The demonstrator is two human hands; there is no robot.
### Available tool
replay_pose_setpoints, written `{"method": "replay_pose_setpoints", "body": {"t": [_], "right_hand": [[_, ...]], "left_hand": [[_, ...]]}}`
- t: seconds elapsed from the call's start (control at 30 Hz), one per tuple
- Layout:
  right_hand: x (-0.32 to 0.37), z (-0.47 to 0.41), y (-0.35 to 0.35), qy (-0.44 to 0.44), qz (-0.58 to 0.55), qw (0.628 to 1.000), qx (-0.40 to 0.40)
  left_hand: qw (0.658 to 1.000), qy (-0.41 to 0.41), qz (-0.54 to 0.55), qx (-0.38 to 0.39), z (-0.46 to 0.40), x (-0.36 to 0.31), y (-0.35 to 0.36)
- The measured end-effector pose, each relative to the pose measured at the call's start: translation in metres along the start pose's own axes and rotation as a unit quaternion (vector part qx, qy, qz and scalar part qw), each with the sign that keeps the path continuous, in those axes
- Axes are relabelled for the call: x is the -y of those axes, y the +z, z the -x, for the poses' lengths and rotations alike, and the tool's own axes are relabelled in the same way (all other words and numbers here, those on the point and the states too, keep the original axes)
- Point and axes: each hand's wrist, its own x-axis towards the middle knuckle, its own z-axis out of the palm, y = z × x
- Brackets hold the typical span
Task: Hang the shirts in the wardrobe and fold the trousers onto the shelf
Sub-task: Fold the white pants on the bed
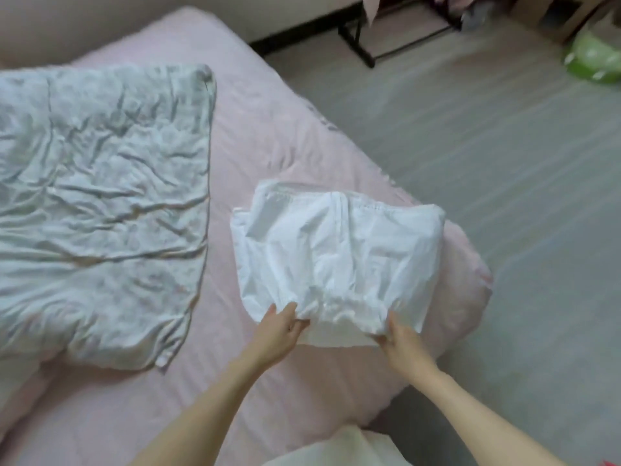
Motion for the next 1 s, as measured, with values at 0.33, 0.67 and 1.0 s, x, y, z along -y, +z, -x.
{"method": "replay_pose_setpoints", "body": {"t": [0.33,0.67,1.0], "right_hand": [[-0.021,-0.077,0.054,-0.224,0.379,0.898,0.015],[-0.007,-0.089,0.022,-0.186,0.177,0.965,0.047],[0.016,-0.114,-0.076,-0.008,0.185,0.98,-0.073]], "left_hand": [[0.968,-0.069,-0.073,-0.229,-0.121,0.012,0.051],[0.918,0.186,-0.335,-0.107,-0.087,0.031,0.044],[0.939,0.145,-0.312,-0.024,-0.16,-0.051,-0.018]]}}
